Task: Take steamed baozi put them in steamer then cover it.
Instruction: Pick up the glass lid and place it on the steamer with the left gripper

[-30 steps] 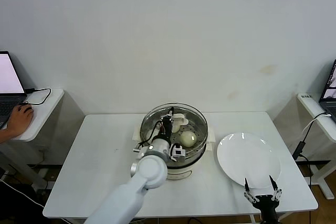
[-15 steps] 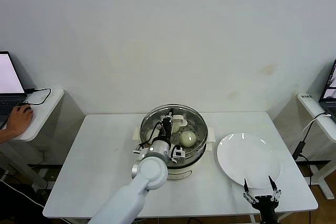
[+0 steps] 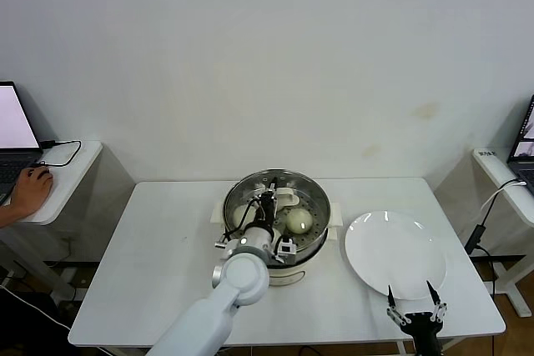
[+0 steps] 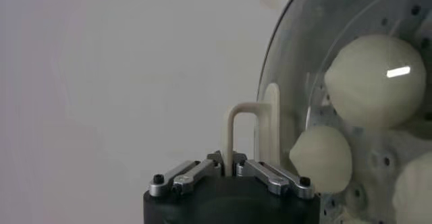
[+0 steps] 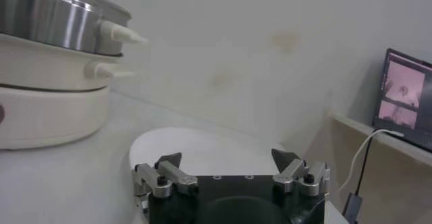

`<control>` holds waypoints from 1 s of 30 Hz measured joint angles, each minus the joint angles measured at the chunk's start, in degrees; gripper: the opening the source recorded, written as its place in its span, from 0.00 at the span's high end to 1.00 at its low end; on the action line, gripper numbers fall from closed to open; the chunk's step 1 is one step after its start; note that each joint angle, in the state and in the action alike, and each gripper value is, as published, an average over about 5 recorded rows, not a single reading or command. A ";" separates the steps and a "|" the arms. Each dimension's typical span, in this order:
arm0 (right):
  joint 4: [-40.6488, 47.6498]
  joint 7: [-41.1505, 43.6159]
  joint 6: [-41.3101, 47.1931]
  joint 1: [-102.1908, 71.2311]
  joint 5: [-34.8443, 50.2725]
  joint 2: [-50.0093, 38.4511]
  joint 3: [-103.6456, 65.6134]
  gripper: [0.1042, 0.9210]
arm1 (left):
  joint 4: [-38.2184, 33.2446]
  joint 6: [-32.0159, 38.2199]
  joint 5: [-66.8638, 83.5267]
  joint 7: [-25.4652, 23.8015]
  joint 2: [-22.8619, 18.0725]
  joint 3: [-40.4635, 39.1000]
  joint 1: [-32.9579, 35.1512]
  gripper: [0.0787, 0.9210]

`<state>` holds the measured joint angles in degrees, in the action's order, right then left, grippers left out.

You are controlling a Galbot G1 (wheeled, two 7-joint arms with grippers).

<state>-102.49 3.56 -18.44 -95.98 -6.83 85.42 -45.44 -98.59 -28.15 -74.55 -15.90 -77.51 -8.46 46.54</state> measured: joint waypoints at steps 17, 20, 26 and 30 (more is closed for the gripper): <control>0.13 0.10 -0.36 -0.17 -0.51 0.13 0.14 0.12 | -2.86 0.93 0.70 0.69 1.14 0.94 1.93 0.54; 0.19 0.09 -0.53 -0.32 -0.74 0.30 0.13 0.12 | -4.89 1.10 1.34 1.06 2.16 1.06 3.16 0.44; 0.15 0.07 -0.77 -0.73 -1.12 0.52 0.26 0.12 | -10.88 2.07 3.20 2.06 5.35 2.39 7.98 0.23; -0.11 0.12 -0.83 -0.98 -1.14 0.39 0.29 0.12 | -16.72 2.94 5.95 3.58 8.12 4.62 13.02 0.13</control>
<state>-102.60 3.67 -19.27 -96.96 -7.96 85.81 -45.15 -115.31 -25.21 -68.60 -12.32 -69.40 -3.84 59.56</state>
